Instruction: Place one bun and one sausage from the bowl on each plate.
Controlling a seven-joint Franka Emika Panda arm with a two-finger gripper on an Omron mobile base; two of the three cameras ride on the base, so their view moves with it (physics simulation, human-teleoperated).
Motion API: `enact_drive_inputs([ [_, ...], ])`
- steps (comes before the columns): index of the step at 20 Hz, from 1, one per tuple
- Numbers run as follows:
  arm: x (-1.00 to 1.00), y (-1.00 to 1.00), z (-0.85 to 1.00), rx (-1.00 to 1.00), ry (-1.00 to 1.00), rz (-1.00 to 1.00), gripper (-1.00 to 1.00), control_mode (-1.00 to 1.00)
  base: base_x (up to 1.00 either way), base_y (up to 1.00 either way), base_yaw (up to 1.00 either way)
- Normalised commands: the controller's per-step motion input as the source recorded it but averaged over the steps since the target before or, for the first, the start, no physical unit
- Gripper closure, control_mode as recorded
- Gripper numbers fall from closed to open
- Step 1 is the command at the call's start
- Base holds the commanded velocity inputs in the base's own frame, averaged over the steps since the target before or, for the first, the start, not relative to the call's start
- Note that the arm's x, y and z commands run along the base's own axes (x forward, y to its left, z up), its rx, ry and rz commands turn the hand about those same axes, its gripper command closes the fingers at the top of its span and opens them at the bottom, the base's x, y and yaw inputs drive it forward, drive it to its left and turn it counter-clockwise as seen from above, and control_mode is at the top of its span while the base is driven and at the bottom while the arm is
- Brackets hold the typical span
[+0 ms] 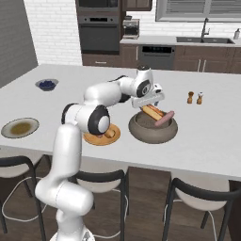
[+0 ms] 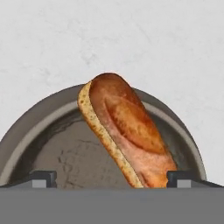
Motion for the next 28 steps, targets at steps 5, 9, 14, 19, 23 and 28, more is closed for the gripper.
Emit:
enact_drive_inputs([
  [5,0.06,-0.16,-0.22,0.0,0.0,0.01,-1.0,-1.0,0.0,0.0,0.0],
  [9,0.1,-0.18,-0.32,0.0,0.0,0.0,-1.0,-1.0,0.0,0.0,0.0],
  [14,0.18,-0.12,-0.19,0.01,0.0,0.0,-1.0,-1.0,0.0,0.0,0.0],
  [19,0.1,-0.04,0.0,0.02,0.0,0.01,-1.0,-1.0,0.0,0.0,0.0],
  [23,0.0,0.0,-0.08,0.0,0.0,0.01,-1.0,-1.0,0.0,0.0,0.0],
  [28,0.0,0.0,-0.1,0.0,0.0,0.0,-1.0,-1.0,0.0,0.0,0.0],
])
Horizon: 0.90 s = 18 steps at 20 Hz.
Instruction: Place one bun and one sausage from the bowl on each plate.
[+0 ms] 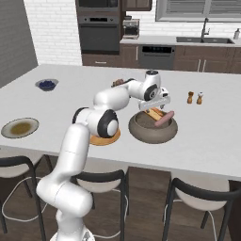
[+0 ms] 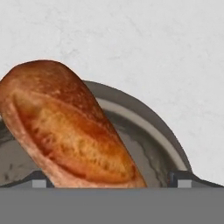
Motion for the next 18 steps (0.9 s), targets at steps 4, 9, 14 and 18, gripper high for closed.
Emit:
enact_drive_inputs([
  [4,0.0,0.0,-0.21,0.0,0.0,0.0,1.0,-1.0,0.0,0.0,0.0],
  [9,0.0,0.0,-0.05,0.0,0.02,0.0,1.0,-1.0,0.0,0.0,0.0],
  [14,-0.18,0.17,0.11,0.0,0.01,0.0,1.0,-1.0,0.0,0.0,0.0],
  [18,-0.4,0.72,0.51,0.0,-0.01,0.0,1.0,-1.0,0.0,0.0,0.0],
])
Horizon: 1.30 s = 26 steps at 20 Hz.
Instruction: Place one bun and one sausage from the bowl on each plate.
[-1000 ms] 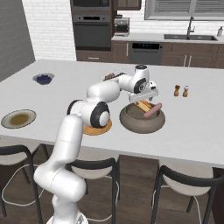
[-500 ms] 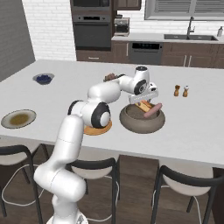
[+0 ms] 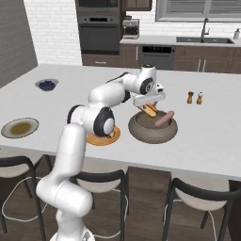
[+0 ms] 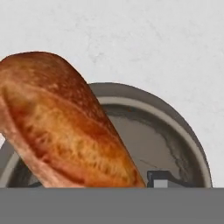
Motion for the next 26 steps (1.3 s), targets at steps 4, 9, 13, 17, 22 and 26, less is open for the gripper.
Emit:
enact_drive_inputs([
  [4,-0.55,0.78,0.53,0.0,0.0,0.0,1.0,-1.0,0.0,0.0,0.0],
  [9,-0.96,0.49,0.56,0.0,0.03,0.0,1.0,-1.0,0.0,0.0,0.0],
  [13,-1.0,0.53,0.51,-0.02,0.04,0.0,1.0,-1.0,0.0,0.0,0.0],
  [17,-1.0,0.72,0.15,-0.1,0.0,0.0,1.0,-1.0,0.0,0.0,0.0],
  [22,-1.0,0.42,0.12,-0.05,0.0,0.02,1.0,-1.0,0.0,0.0,0.0],
  [26,-1.0,0.12,0.01,0.0,-0.01,0.04,1.0,-1.0,0.0,0.0,0.0],
])
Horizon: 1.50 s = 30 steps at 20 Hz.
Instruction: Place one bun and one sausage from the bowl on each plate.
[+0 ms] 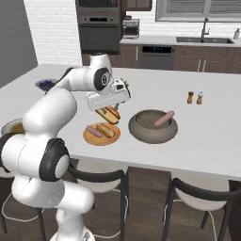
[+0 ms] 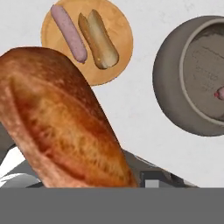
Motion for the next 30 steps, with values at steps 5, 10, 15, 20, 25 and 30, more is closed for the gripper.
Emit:
enact_drive_inputs([
  [5,-1.0,0.23,0.0,0.0,-0.01,0.08,1.0,-1.0,0.0,0.0,0.0],
  [10,-0.89,0.14,-0.05,0.01,-0.12,0.05,1.0,-1.0,0.0,0.0,0.0],
  [15,-0.15,0.0,-0.27,0.07,-0.15,-0.01,1.0,-1.0,0.0,0.0,0.0],
  [20,0.0,0.0,-0.03,0.0,0.01,0.0,1.0,-1.0,0.0,0.0,0.0],
  [25,0.0,0.0,0.0,0.0,0.0,0.0,1.0,-1.0,0.0,0.0,0.0],
  [30,0.0,0.42,-0.07,0.0,-0.06,-0.04,1.0,-1.0,0.0,0.0,0.0],
])
